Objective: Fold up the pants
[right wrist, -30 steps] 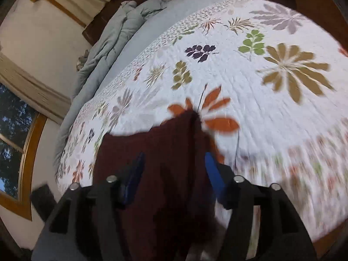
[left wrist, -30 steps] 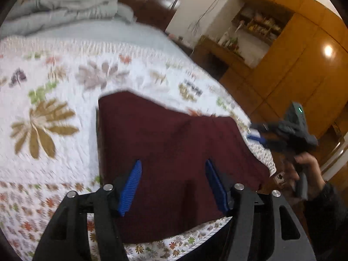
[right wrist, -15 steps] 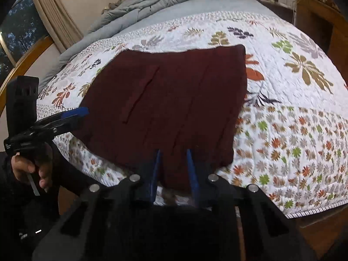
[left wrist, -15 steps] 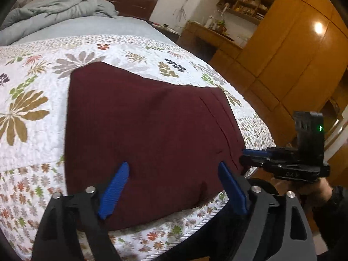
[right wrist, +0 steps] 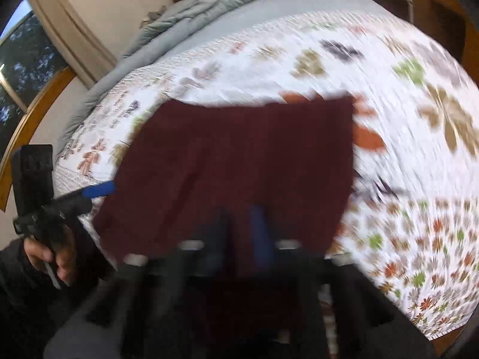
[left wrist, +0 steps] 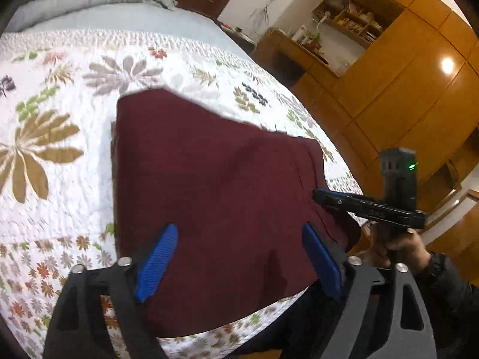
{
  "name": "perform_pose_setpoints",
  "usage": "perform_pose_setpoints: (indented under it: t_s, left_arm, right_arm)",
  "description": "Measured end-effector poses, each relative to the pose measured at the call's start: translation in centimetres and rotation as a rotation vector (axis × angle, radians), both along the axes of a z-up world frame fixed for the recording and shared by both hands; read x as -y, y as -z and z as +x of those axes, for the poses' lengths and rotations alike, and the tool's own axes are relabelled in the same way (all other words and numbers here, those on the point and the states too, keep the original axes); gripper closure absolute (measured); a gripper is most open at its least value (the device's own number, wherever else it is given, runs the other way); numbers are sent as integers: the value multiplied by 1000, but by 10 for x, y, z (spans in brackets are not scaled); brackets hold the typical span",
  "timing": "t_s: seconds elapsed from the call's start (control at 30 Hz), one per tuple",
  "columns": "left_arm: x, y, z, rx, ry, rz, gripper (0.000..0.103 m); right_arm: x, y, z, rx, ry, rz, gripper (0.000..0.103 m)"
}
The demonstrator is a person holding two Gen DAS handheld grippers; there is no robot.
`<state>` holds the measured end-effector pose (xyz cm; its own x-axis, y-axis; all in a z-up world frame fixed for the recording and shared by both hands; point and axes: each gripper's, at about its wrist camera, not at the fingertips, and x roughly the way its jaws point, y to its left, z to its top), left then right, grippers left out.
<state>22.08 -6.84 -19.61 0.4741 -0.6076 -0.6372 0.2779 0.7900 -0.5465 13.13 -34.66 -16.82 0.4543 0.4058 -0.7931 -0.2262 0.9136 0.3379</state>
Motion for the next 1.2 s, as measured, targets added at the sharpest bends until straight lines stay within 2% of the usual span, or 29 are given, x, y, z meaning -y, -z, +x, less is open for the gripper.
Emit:
perform_pose_setpoints:
  t_s: [0.07, 0.13, 0.17, 0.2, 0.3, 0.37, 0.4, 0.43, 0.47, 0.5, 0.53, 0.57, 0.7, 0.73, 0.77, 0.8, 0.87, 0.9, 0.97, 1.03, 1.07, 1.1, 1.13, 1.17, 1.2]
  left_arm:
    - [-9, -8, 4, 6, 13, -21, 26]
    - [-23, -31, 17, 65, 1, -70, 19]
    - [-26, -38, 27, 78, 1, -81, 17]
    - [-30, -45, 40, 86, 2, -97, 16]
    - [-40, -43, 100, 34, 2, -163, 17]
    - [-42, -23, 132, -70, 7, -180, 19]
    - [-44, -2, 149, -148, 10, -177, 30]
    - [-47, 15, 159, -194, -4, -158, 50]
    - [-51, 29, 165, -234, -27, -154, 61]
    - [-59, 41, 167, -255, -50, -191, 76]
    - [-65, 46, 168, -265, -63, -228, 83]
    - [-69, 49, 168, -269, -73, -247, 85]
    - [-71, 48, 161, -252, -89, -273, 85]
    - [-74, 43, 159, -245, -100, -280, 80]
    - [-77, 38, 157, -229, -109, -275, 74]
    - [-78, 25, 148, -194, -117, -262, 61]
    - [-78, 5, 132, -142, -100, -271, 54]
    - [-71, -5, 120, -114, -69, -289, 47]
    - [-63, -8, 108, -102, -38, -294, 43]
    - [-50, 8, 105, -150, -16, -278, 43]
    - [-49, 20, 107, -177, -27, -263, 46]
    - [-50, 28, 107, -189, -34, -267, 55]
    - [-56, 34, 106, -211, -52, -279, 66]
    - [-60, 32, 104, -218, -64, -294, 65]
    - [-65, 23, 98, -204, -70, -301, 58]
  right_arm:
    - [14, 1, -2, -23, 16, 60, 103]
    - [12, -20, 3, -2, 7, 109, 90]
    - [11, -29, 6, 22, 3, 128, 77]
    - [11, -41, 17, 56, 6, 164, 74]
    - [16, -44, 49, 56, 32, 226, 74]
    - [27, -27, 71, -3, 61, 268, 75]
    - [33, -16, 76, -29, 76, 267, 87]
    - [40, -6, 78, -48, 79, 254, 97]
    - [48, 9, 78, -66, 95, 253, 103]
    - [59, 22, 75, -79, 116, 329, 103]
    - [66, 29, 72, -86, 129, 391, 103]
    - [69, 32, 70, -85, 135, 422, 103]
    - [64, 27, 71, -75, 113, 392, 103]
    - [66, 23, 71, -77, 116, 384, 103]
    - [67, 15, 70, -67, 125, 363, 98]
    - [67, 4, 64, -45, 137, 342, 87]
    - [68, -13, 51, -18, 139, 395, 80]
    - [61, -24, 41, 0, 105, 431, 74]
    - [46, -29, 34, 3, 52, 434, 67]
    - [35, -12, 35, -51, 23, 443, 67]
    - [34, 1, 37, -84, 29, 406, 89]
    - [40, 19, 39, -111, 48, 372, 103]
    - [49, 28, 39, -126, 70, 392, 103]
    - [56, 31, 38, -137, 87, 434, 103]
    - [55, 22, 33, -117, 92, 406, 101]
